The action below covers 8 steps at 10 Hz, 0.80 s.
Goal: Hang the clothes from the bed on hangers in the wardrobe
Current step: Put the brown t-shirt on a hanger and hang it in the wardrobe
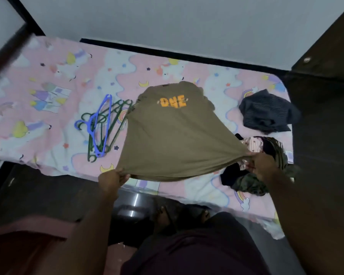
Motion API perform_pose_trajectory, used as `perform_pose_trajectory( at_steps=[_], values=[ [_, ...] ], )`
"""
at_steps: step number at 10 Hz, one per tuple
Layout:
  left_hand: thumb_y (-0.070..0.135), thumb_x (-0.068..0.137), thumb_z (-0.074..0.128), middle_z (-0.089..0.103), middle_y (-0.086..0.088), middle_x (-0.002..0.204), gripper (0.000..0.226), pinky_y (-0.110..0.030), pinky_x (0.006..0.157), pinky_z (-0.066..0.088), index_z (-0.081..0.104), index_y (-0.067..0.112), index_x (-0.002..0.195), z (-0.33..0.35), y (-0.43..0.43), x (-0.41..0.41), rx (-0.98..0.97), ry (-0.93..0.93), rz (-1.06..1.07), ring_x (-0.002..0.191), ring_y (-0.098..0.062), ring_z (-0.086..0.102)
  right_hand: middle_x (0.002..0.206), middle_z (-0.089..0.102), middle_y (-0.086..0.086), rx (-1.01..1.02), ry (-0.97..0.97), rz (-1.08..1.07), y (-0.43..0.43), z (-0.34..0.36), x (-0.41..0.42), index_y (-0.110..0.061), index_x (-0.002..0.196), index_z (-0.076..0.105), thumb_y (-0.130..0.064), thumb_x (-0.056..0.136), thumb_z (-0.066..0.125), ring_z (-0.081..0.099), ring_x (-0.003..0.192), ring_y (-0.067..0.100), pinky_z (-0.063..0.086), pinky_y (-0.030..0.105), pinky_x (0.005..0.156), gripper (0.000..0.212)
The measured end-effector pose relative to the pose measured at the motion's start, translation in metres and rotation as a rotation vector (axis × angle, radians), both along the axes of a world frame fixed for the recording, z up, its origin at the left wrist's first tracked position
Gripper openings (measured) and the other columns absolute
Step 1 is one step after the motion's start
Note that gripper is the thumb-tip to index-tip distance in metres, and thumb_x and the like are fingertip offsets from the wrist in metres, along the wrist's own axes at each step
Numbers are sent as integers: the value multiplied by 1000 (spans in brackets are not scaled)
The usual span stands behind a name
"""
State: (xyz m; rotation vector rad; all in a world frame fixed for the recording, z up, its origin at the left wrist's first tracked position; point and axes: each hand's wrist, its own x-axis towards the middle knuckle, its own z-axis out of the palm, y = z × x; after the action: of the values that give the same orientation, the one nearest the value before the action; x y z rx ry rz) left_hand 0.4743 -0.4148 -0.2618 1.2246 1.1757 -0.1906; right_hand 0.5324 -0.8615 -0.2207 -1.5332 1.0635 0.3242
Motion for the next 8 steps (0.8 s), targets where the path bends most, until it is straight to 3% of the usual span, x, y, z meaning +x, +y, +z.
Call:
perform_pose_trajectory(
  at_steps=[1,2,3,4,5,6,7,8],
  values=[
    [-2,96,53,65,-15,106,24,-25,74,59,59,-5,118,-1,-14,5,27,-23,-159,66,-15,68,86,61,13,81,14,30,20,3,10,1,111,55,-3,99,44,57,68,22,49,29,59,17],
    [-1,96,54,63,-23,117,13,-29,90,50,60,-12,94,19,-20,41,-17,-84,-116,87,-26,65,99,67,20,151,6,156,40,20,44,5,106,56,-2,100,43,64,70,25,54,33,61,16],
    [35,104,37,64,-14,117,35,-28,89,48,61,9,105,73,-29,78,184,-216,-95,95,-21,64,66,70,11,134,-207,159,44,48,87,13,118,54,2,97,46,66,50,16,56,26,52,25],
    [55,80,61,62,-1,115,47,-23,99,48,56,15,105,96,-36,79,82,-370,-64,85,3,67,77,67,10,221,-475,44,32,79,100,8,115,55,-8,91,52,64,59,19,53,25,59,29],
    [21,102,47,64,-4,116,24,-22,90,52,52,18,126,62,-53,33,563,-53,-224,93,-7,67,83,64,12,94,-353,105,-13,48,73,7,112,64,-9,94,59,61,63,21,39,22,51,24],
    [30,103,48,59,3,127,41,-20,93,48,44,16,141,32,-69,-2,615,74,-384,97,-5,66,87,59,24,114,-80,-16,-43,-16,52,13,107,56,-6,101,41,66,50,21,49,24,44,24],
    [42,102,43,63,2,130,40,-21,94,42,52,25,137,12,-99,-27,560,121,-423,115,-13,60,90,55,22,162,12,-59,-38,-28,39,5,111,48,-1,104,25,66,70,32,57,31,66,25],
    [33,100,49,64,-2,128,36,-20,96,46,59,16,131,1,-109,-18,466,162,-499,110,-8,64,103,57,21,184,8,24,-19,-31,40,2,106,51,-2,103,33,59,79,32,56,34,70,19]
  ],
)
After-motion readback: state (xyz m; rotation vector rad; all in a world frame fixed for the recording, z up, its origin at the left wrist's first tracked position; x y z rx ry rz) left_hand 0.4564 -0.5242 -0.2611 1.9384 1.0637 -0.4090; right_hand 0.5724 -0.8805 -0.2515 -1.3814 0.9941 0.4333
